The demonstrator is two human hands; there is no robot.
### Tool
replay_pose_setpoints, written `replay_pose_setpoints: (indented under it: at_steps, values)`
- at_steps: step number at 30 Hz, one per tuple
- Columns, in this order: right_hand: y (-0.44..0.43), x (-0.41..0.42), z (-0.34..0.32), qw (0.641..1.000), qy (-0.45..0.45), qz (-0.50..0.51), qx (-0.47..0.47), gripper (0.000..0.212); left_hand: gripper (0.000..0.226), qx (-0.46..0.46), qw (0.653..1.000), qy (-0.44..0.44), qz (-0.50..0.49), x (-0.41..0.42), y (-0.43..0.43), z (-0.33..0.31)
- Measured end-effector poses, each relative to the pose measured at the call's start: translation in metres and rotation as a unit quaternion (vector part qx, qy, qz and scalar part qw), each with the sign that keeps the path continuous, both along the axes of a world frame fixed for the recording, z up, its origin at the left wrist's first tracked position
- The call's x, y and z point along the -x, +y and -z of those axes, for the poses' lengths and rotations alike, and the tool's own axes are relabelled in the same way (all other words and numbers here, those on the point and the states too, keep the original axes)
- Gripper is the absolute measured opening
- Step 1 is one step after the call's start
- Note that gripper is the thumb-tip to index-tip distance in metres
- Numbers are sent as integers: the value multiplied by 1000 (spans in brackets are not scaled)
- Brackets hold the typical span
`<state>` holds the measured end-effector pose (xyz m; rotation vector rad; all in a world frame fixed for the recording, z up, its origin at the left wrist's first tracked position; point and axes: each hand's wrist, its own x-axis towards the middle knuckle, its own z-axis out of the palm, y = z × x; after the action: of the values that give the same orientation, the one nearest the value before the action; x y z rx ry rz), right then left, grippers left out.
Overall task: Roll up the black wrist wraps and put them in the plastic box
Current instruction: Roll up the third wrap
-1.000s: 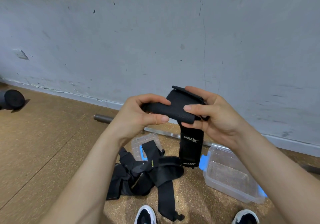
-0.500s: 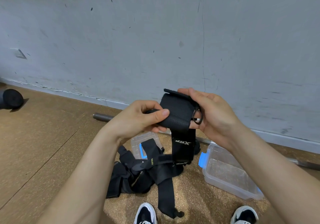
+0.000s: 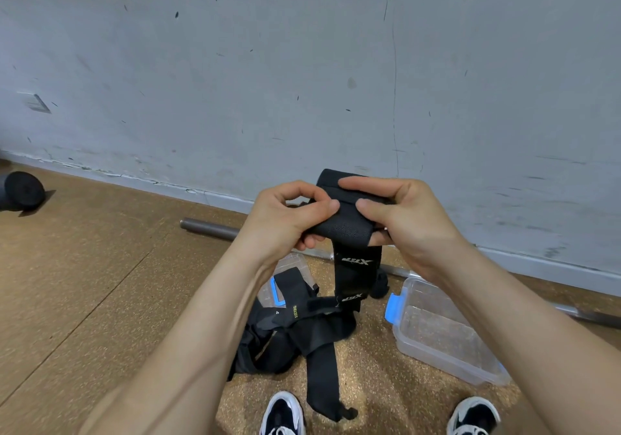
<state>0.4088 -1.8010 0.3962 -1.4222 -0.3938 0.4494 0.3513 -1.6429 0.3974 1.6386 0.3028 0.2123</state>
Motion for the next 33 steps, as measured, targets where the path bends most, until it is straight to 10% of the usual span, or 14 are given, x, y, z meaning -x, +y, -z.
replay_pose_setpoints:
  at_steps: [12, 33]
  values:
    - [-8, -4, -7, 991, 97, -13, -90, 35, 30, 72, 984, -39, 159, 8, 10, 0]
    - [-6, -3, -2, 996, 89, 7, -2, 25, 21, -31, 991, -91, 97, 3, -7, 9]
